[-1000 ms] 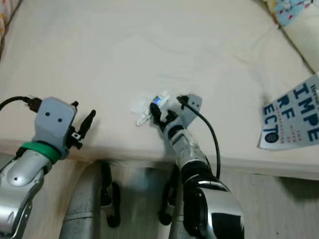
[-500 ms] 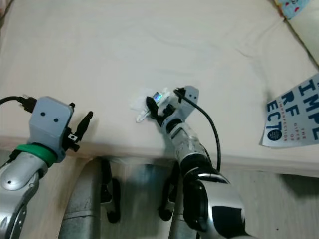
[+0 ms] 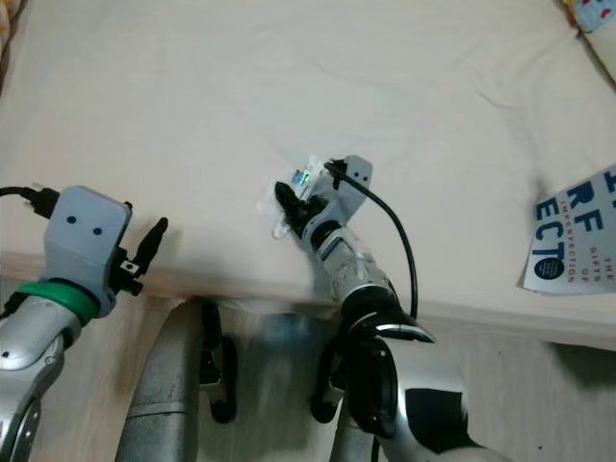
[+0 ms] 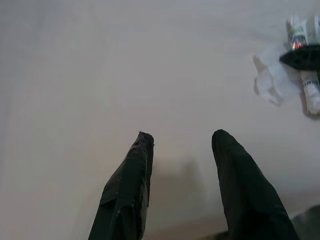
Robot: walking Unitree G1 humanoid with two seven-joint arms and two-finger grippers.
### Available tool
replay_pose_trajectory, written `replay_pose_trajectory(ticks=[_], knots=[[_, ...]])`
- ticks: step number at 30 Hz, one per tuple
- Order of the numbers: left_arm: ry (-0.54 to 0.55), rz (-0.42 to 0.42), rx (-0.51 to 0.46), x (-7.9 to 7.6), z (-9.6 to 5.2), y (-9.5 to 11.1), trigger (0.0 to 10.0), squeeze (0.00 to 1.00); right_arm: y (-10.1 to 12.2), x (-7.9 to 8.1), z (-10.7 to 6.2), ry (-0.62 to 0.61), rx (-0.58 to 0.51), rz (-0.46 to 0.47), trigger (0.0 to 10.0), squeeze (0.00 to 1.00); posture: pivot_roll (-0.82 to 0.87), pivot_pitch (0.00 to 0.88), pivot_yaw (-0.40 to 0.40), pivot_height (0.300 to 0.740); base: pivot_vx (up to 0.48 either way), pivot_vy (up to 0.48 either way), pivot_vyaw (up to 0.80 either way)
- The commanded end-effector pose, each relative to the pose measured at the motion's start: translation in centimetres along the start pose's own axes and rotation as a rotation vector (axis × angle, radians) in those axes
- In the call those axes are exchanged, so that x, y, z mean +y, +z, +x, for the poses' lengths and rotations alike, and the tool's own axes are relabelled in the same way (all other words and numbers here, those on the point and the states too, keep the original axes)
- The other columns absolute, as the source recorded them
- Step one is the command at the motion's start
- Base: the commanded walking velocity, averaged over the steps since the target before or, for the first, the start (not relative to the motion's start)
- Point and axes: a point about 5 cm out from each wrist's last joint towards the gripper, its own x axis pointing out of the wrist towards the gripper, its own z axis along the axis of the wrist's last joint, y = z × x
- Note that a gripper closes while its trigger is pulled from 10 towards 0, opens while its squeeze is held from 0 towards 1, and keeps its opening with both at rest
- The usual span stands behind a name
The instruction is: Clean up the room
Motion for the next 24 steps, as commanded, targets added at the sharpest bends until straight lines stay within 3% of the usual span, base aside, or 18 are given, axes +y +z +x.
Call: replay_pose_trajectory(ticks=[1,5,16,19,21,24], knots=[[0.007,-0.003,0.033,0.1,-0.3,-0.7,10.0,0.0,-2.7,-0.9,-0.7,-0.054,0.106,0.04,0.0,0.0,0.33,0.501,0.116,0.607,0.0,0.0,0.0],[0.009,-0.006,0.035,0.1,-0.2,-0.7,10.0,0.0,-2.8,-1.2,-0.8,-0.063,0.114,0.045,0.0,0.0,0.32,0.491,0.113,0.607,0.0,0.0,0.0],[0.041,-0.024,-0.005,-0.1,1.5,-0.4,10.0,0.0,-2.1,-2.3,-1.2,-0.115,0.143,0.035,0.0,0.0,0.27,0.364,0.06,0.607,0.0,0.0,0.0],[0.059,-0.029,-0.023,-0.1,2.1,-0.4,10.0,0.0,-1.1,-2.0,-0.9,-0.077,0.122,0.009,0.0,0.0,0.25,0.323,0.041,0.607,0.0,0.0,0.0],[0.075,-0.044,-0.04,-0.2,2.8,-0.5,10.0,0.0,0.1,-1.0,-0.5,0.025,0.068,-0.054,0.0,0.0,0.22,0.258,0.007,0.607,0.0,0.0,0.0],[0.08,-0.051,-0.046,-0.3,3.0,-0.5,10.0,0.0,0.6,-0.5,-0.4,0.068,0.045,-0.082,0.0,0.0,0.22,0.258,0.007,0.607,0.0,0.0,0.0]])
